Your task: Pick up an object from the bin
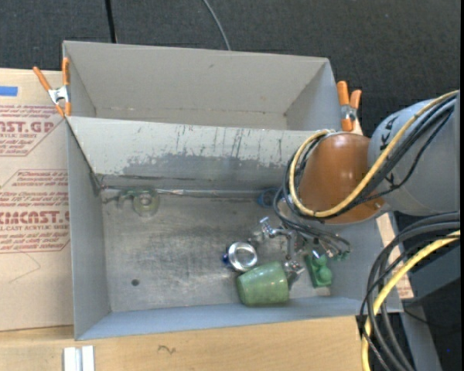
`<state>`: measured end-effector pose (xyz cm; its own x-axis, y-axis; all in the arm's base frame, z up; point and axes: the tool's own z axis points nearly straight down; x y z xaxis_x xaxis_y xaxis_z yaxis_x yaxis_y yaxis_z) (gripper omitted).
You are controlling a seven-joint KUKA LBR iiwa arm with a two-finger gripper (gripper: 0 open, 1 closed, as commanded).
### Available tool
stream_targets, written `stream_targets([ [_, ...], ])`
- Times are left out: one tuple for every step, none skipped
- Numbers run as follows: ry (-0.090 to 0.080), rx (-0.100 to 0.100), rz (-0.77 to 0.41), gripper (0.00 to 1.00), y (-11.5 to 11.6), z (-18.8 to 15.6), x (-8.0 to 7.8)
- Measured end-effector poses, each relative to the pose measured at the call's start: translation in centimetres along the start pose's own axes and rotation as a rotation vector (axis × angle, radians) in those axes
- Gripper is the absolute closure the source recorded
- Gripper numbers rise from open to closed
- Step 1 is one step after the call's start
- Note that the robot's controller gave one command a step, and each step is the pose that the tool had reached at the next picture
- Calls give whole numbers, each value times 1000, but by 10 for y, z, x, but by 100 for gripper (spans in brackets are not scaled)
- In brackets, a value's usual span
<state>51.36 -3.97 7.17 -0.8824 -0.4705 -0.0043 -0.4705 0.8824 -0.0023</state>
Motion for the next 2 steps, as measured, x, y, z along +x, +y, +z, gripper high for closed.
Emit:
stream_targets([
  [-2, 1, -125, 0, 56, -1, -13],
  [-1, 1, -123, 100, 54, -2, -13],
])
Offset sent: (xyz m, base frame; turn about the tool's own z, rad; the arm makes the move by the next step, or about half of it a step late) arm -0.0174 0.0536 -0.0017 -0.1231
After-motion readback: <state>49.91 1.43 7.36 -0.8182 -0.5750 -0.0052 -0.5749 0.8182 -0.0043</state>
